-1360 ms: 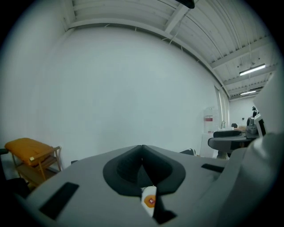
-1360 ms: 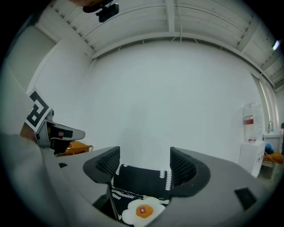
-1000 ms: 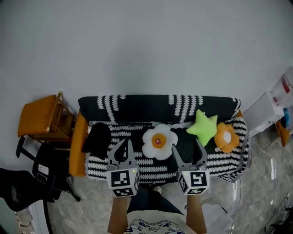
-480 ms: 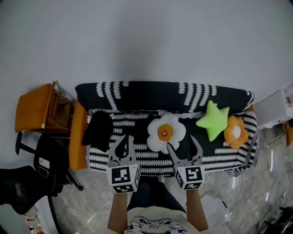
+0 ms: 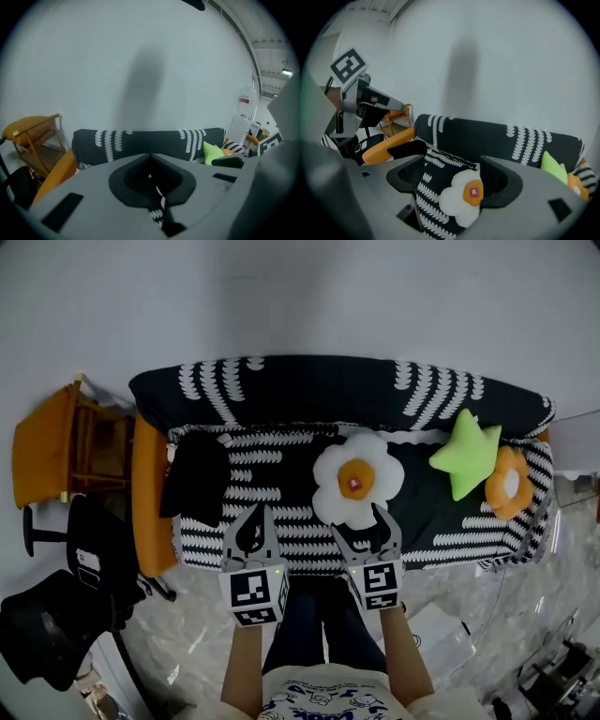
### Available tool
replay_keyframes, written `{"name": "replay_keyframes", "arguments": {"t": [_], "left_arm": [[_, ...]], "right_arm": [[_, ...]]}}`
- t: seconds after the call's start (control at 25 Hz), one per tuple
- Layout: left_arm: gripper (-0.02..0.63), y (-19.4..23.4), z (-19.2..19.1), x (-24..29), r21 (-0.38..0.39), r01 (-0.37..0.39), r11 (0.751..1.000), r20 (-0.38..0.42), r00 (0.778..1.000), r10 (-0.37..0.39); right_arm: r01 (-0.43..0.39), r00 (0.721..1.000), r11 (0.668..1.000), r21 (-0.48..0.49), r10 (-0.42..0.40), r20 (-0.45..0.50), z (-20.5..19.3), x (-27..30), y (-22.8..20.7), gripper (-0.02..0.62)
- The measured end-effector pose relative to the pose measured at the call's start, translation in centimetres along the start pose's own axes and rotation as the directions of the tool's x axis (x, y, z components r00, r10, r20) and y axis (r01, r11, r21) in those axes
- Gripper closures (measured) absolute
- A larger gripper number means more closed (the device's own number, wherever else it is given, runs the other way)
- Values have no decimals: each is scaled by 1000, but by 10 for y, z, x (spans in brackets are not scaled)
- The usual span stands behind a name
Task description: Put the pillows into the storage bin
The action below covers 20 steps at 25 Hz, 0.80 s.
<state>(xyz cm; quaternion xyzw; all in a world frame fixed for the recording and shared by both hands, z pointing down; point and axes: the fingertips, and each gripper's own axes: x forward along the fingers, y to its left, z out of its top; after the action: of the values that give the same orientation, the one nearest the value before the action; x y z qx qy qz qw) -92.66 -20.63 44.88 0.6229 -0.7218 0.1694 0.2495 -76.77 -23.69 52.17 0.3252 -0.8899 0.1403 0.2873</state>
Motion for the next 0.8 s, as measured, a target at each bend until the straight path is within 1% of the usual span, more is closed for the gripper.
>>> {"name": "replay_keyframes", "arguments": {"t": [0.16, 0.32, 0.4, 0.56, 0.72, 0.8], "left_arm": [[592, 10, -41, 28, -11, 7, 1000, -84, 996, -8], [592, 18, -77, 60, -28, 11, 1000, -125, 992, -14], [592, 18, -96, 69, -34, 17, 999, -158, 987, -22], [592, 13, -131, 79, -32, 36, 999, -213, 976, -42], [592, 11, -160, 91, -32, 41, 999, -242, 969, -47], [592, 11, -173, 95, -38, 41, 998, -259, 965, -49]], "right_arm": [[-50, 993, 999, -16, 48, -110, -52, 45, 13, 212], [-75, 978, 997, -35, 67, -197, -105, 96, 12, 218], [-80, 966, 996, -35, 69, -250, -134, 111, 14, 219], [-105, 938, 992, -69, 76, -338, -185, 136, 19, 226], [-133, 915, 986, -104, 82, -396, -227, 164, 19, 236], [-147, 895, 980, -137, 73, -439, -248, 173, 19, 249]]}}
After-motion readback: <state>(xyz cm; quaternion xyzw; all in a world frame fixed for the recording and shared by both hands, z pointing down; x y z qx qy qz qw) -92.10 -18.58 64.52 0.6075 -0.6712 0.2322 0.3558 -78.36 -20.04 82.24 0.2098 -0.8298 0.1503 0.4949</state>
